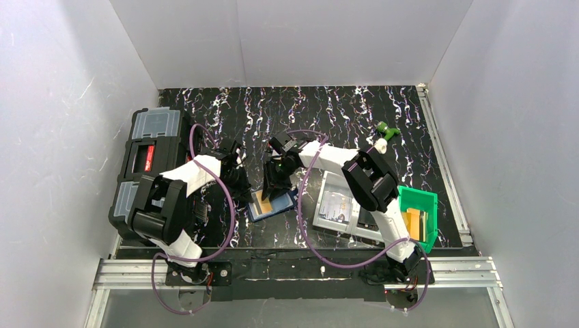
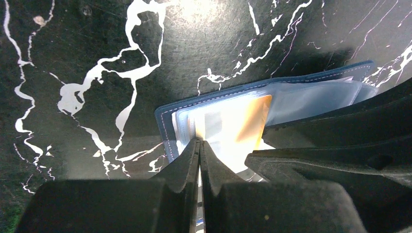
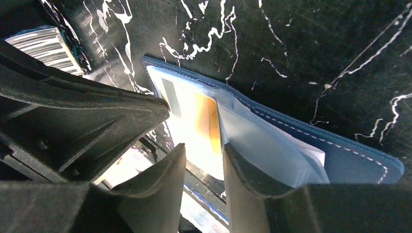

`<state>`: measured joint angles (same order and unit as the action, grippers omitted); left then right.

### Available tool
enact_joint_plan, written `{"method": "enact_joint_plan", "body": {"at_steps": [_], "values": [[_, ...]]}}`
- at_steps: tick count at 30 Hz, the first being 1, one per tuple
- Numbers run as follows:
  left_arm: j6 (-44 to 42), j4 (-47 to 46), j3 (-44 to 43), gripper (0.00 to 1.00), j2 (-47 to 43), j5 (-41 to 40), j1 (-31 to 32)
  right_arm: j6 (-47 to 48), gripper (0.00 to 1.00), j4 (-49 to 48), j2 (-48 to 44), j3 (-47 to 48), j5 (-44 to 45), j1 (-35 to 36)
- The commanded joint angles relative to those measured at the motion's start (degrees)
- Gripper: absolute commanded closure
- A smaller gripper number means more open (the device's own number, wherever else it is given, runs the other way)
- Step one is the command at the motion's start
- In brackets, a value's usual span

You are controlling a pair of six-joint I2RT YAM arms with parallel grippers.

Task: Take the credit cards out of the card holder
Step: Remove the credit card from the card holder.

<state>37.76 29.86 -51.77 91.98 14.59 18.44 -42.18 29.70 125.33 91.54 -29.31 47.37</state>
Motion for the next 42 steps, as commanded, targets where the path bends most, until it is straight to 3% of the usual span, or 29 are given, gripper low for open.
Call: {"method": "enact_joint_plan", "body": {"at_steps": [1, 11, 24, 42], "values": [[0.6, -0.5, 2.5, 1.00, 3.5, -1.1, 0.1, -1.4, 0.58, -3.6, 0.8, -2.5, -3.6, -0.9], [4.1, -1.5, 2.4, 1.00, 5.0, -1.5, 2.4, -4.6, 0.58, -10.1, 2.0, -5.8, -9.8, -1.4], [6.2, -0.5, 4.6, 1.00, 5.2, -5.1, 2.4, -13.6, 0.65, -28.4, -1.5, -13.9, -18.5, -3.8], [4.5, -3.4, 5.0, 1.00, 3.1, -0.5, 2.4, -14.7, 0.78, -31.6, -0.5, -11.7, -20.7, -2.7]]}}
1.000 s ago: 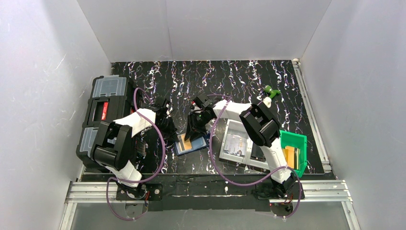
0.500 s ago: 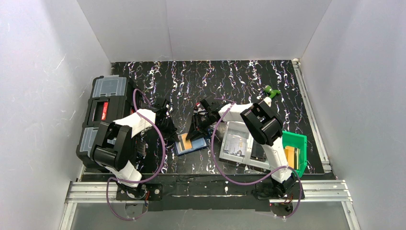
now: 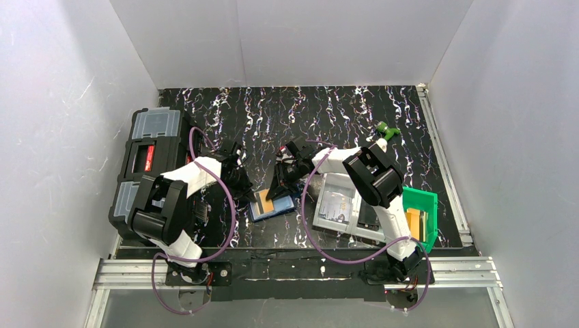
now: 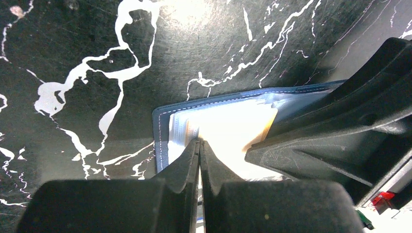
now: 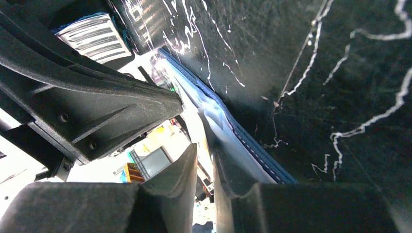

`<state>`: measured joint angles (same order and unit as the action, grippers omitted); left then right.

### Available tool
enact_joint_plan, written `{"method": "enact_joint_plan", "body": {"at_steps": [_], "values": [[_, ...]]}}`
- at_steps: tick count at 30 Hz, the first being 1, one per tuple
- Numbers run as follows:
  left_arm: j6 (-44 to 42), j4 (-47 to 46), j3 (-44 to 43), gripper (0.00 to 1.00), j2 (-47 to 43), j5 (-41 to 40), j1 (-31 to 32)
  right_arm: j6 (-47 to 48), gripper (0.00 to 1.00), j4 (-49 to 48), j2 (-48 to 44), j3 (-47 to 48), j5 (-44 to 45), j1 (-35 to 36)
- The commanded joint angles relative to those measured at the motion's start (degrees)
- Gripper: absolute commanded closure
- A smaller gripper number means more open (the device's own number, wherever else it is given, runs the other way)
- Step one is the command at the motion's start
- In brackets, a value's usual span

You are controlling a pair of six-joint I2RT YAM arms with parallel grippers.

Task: Take the credit cards out of the card holder
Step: Remove the credit card from the card holder.

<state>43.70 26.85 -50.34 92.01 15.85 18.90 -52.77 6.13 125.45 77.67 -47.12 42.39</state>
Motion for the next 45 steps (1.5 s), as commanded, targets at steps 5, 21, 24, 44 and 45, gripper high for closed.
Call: {"method": "enact_joint_plan", "body": {"at_steps": [5, 21, 24, 44, 45], "values": [[-1.7, 1.1, 3.7, 1.00, 3.3, -3.5, 1.9, -4.3, 0.89, -8.1, -0.8, 2.0, -2.4, 2.2], [-3.5, 6.6, 3.9, 1.00, 4.6, -11.0, -1.0, -1.7, 0.98, -6.3, -4.8, -3.2, 4.5, 0.3], [-3.5, 6.6, 3.8, 1.00, 4.9, -11.0, -1.1, -0.9, 0.97, -4.6, -5.4, -3.4, 5.4, 0.0], [-3.5, 6.6, 3.7, 1.00, 5.5, -11.1, -1.4, -1.7, 0.80, -7.7, -6.2, -6.8, 5.4, -1.3], [-3.5, 6.5, 3.6, 1.00, 5.5, -11.0, -1.4, -2.0, 0.79, -8.2, -6.0, -6.8, 4.9, -1.3]]}}
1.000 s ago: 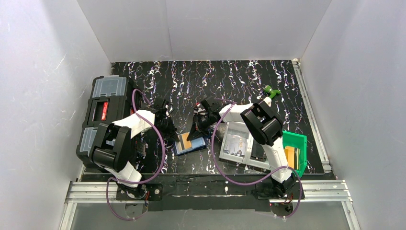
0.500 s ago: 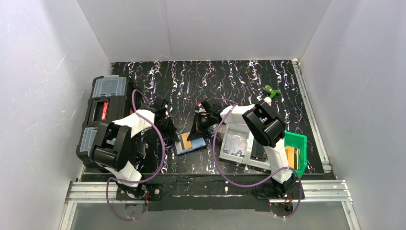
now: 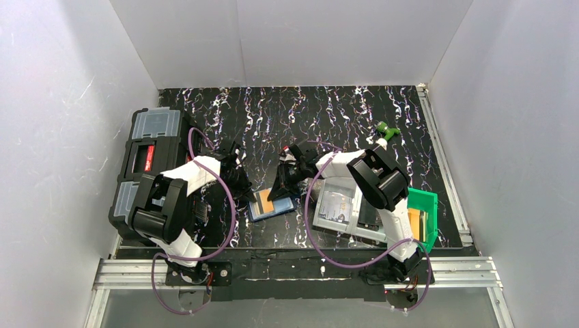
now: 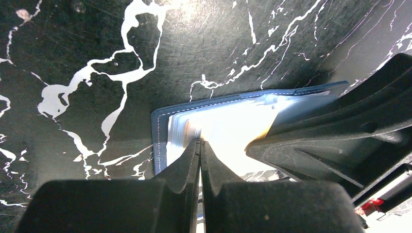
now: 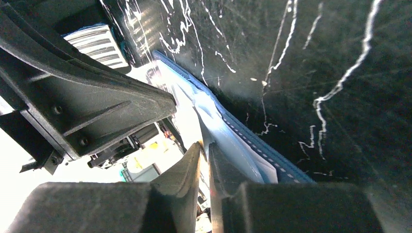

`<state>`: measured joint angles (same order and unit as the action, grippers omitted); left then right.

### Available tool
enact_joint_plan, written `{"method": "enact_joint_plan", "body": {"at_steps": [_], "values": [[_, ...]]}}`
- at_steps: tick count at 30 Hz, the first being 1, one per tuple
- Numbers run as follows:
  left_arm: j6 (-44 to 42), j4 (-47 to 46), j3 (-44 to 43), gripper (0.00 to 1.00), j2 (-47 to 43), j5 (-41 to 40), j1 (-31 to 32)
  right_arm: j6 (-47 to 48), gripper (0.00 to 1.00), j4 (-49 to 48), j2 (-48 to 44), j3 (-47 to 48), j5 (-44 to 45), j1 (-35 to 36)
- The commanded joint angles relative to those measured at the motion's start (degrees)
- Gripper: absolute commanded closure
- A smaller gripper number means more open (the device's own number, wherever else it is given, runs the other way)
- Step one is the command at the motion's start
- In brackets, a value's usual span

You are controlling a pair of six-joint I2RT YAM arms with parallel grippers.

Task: Take the credit cards out of the card holder
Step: Remove the credit card from the card holder.

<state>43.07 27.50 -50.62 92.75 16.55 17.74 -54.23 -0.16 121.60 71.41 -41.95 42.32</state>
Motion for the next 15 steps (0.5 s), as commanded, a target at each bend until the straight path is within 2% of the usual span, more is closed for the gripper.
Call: {"method": "enact_joint_plan", "body": {"at_steps": [1, 15], "values": [[-2.8, 5.8, 3.9, 1.00, 4.8, -11.6, -0.2, -0.7, 0.78, -2.1, -2.0, -0.6, -0.5, -1.2], [-2.8, 5.3, 3.9, 1.00, 5.0, -10.9, -0.2, -3.0, 0.77, -4.5, -0.5, 0.1, -2.5, -1.1]]}}
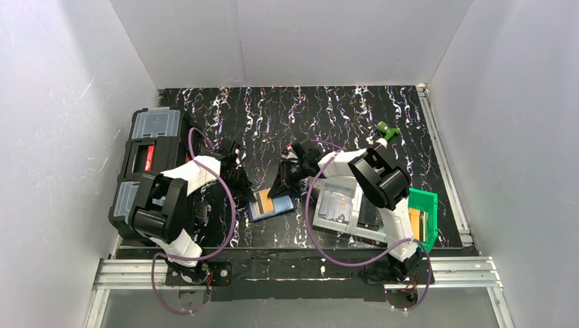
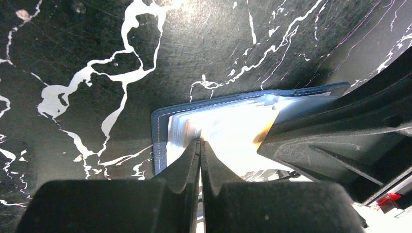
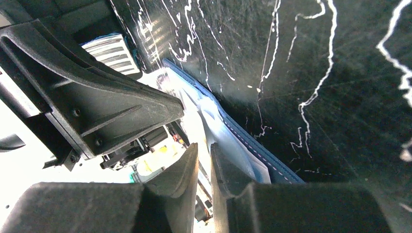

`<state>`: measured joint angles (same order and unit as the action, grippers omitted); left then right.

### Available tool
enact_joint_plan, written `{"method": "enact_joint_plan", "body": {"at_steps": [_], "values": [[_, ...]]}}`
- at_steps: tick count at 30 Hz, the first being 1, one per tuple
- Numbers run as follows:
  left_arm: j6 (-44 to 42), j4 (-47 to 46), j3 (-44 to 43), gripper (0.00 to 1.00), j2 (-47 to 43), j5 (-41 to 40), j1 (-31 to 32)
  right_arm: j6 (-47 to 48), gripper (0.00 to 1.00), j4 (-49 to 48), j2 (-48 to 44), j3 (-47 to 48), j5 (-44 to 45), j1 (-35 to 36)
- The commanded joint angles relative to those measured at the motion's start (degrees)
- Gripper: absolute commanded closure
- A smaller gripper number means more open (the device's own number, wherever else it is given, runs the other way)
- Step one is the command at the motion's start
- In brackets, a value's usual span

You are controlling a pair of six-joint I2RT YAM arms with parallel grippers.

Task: Take the credit cards out of the card holder
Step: Remove the credit card from the card holder.

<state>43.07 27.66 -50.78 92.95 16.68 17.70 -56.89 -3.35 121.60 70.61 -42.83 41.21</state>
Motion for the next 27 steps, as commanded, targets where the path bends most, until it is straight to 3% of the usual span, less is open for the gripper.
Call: {"method": "enact_joint_plan", "body": {"at_steps": [1, 14, 20, 27], "values": [[-2.9, 5.1, 4.0, 1.00, 4.9, -10.9, -0.2, -0.3, 0.78, -1.0, -0.3, 1.2, -1.7, 0.0], [-2.9, 5.0, 3.7, 1.00, 5.3, -10.4, -0.2, 1.3, 0.85, 2.2, 0.9, 2.9, -0.3, 0.4], [-2.9, 5.3, 3.7, 1.00, 5.1, -11.2, -0.1, 2.6, 0.98, 3.3, 0.0, 3.1, 0.9, 0.4], [-3.0, 5.9, 3.8, 1.00, 5.1, -12.3, -0.3, 4.3, 0.99, 5.4, -3.1, -0.1, 3.6, -1.6]]}}
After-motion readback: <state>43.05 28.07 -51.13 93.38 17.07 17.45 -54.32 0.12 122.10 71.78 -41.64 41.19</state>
